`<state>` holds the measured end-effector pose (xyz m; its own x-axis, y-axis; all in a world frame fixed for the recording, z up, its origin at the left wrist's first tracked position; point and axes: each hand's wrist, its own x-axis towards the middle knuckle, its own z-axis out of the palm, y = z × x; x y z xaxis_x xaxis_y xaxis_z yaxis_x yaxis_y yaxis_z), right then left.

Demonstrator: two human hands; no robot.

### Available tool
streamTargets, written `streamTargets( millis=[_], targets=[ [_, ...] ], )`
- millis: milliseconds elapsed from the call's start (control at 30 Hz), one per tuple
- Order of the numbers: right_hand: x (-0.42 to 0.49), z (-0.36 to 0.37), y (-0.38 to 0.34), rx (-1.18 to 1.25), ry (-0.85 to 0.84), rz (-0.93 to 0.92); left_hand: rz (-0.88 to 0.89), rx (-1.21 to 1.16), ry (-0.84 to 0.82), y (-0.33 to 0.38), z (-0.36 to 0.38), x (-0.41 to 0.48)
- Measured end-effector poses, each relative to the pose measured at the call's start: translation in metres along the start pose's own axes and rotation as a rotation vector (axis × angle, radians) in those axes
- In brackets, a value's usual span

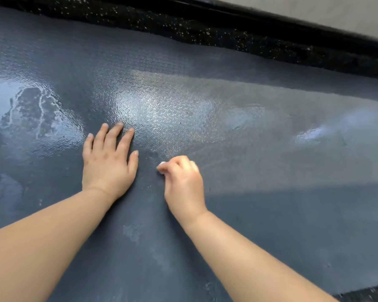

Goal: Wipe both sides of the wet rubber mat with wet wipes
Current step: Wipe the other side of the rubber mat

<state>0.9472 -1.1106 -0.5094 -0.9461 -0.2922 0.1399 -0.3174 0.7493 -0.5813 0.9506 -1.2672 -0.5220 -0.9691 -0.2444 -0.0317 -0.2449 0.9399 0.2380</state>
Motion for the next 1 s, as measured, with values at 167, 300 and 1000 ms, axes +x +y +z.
streamTargets(
  millis=[167,300,1000],
  targets=[
    [0.038,-0.036,0.036,0.126,0.093,-0.002,0.008,-0.015,0.013,0.001,-0.002,-0.002],
    [0.101,-0.081,0.115,-0.036,0.272,0.533,0.002,-0.008,-0.008,0.002,-0.002,-0.001],
    [0.166,-0.065,0.107,-0.130,0.195,0.577,0.022,0.001,0.054,0.002,0.000,0.000]
  ],
)
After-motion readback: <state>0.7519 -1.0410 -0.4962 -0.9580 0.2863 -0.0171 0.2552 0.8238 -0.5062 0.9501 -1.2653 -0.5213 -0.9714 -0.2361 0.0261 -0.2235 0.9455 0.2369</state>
